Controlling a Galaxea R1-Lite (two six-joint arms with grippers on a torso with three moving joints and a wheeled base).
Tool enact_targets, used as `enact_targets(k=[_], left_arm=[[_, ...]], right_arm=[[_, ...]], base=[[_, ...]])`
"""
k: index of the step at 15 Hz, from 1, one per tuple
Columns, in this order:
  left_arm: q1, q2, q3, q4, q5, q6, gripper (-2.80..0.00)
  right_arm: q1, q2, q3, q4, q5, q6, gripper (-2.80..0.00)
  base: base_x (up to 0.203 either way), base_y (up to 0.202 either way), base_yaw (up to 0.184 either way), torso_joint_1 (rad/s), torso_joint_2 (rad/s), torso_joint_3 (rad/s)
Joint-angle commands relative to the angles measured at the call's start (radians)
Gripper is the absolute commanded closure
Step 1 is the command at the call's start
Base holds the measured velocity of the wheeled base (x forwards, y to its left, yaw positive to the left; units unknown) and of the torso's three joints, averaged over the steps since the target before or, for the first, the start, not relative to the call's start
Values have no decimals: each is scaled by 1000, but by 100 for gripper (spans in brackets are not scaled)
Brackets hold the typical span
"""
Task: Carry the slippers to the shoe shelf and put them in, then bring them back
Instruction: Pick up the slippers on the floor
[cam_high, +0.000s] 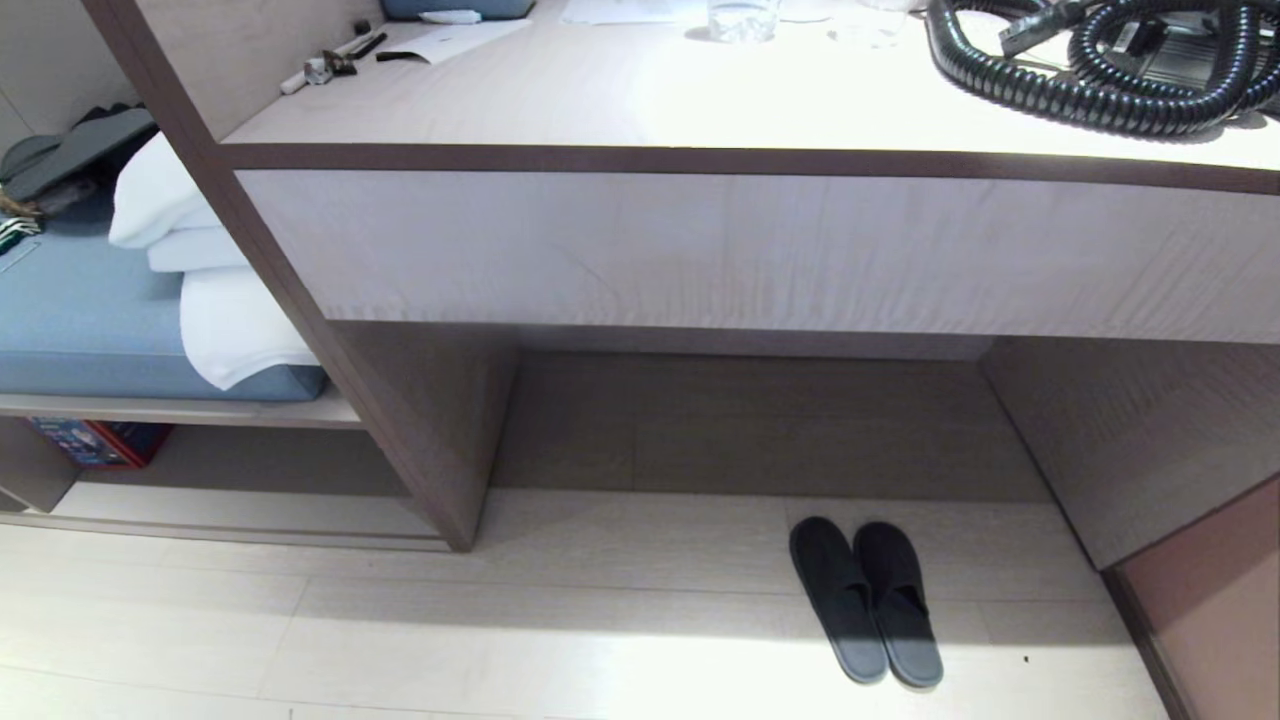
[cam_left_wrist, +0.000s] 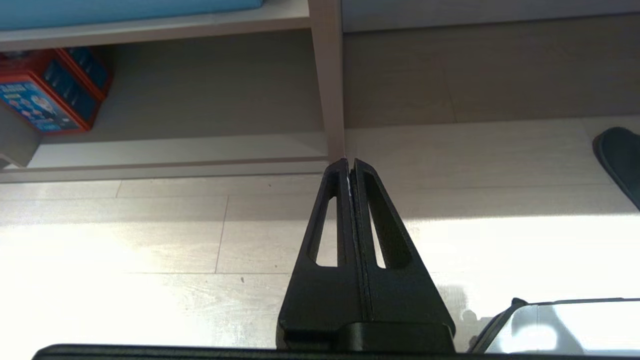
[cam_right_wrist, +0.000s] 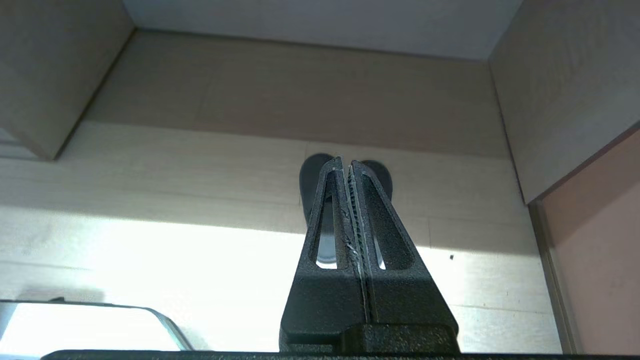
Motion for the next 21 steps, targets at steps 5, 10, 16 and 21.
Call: enact_targets(k=[5,10,16,21], left_arm=[[0,1,0,0,-1,1,0],[0,1,0,0,-1,1,0],[0,0,0,0,-1,1,0],[0,1,0,2,-1,1,0]], right_arm=[[0,1,0,0,0,0,0],[0,1,0,0,1,0,0],[0,1,0,0,1,0,0],[0,1,0,0,0,0,0]], base=[[0,0,0,2,4,-192],[0,0,0,6,3,-196],[0,0,0,4,5,-193],[0,0,0,1,2,-199]])
